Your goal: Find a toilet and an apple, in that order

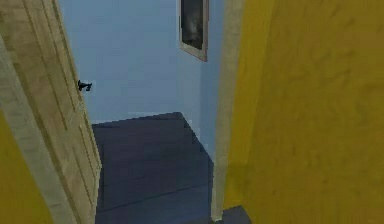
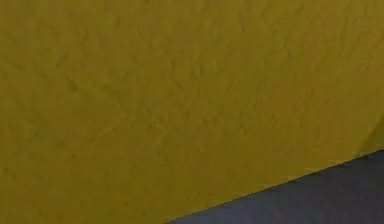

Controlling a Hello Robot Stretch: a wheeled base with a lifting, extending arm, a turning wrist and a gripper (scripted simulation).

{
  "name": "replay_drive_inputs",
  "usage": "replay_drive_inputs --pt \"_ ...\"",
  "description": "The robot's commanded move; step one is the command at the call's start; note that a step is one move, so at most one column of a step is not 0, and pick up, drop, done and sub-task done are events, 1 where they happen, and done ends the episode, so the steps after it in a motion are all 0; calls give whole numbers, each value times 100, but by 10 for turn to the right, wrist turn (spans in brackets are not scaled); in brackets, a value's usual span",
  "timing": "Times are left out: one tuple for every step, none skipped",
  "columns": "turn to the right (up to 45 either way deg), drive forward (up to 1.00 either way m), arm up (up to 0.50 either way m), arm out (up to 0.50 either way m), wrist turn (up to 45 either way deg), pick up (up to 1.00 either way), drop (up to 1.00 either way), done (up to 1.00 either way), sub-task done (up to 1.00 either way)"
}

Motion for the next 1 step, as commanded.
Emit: replay_drive_inputs --pt "0 65 0 0 0 0 0 0 0"
